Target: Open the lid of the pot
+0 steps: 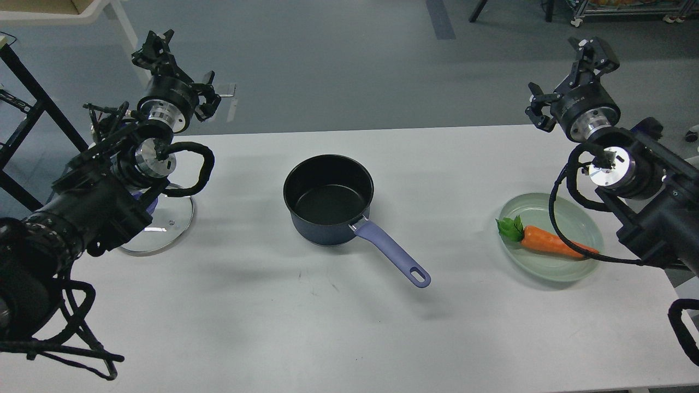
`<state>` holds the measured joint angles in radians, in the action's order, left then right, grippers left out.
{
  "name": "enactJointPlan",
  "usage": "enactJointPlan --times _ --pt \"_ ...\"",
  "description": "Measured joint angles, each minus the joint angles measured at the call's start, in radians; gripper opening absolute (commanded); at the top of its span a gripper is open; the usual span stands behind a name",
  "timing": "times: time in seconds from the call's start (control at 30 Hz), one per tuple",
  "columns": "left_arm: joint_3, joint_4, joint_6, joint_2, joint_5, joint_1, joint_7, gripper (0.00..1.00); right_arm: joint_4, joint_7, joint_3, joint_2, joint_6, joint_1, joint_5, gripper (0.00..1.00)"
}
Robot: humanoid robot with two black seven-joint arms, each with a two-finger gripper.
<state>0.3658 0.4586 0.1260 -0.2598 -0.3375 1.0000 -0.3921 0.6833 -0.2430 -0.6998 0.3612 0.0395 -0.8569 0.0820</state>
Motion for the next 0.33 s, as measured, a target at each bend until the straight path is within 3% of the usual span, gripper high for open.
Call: enactJointPlan --times 0.33 --pt "0.003 0.035 0.013 -0.019 -0.002 -0.018 -0.007 0.99 -0.010 0.002 -0.148 -0.061 0.011 0.074 0.021 1.00"
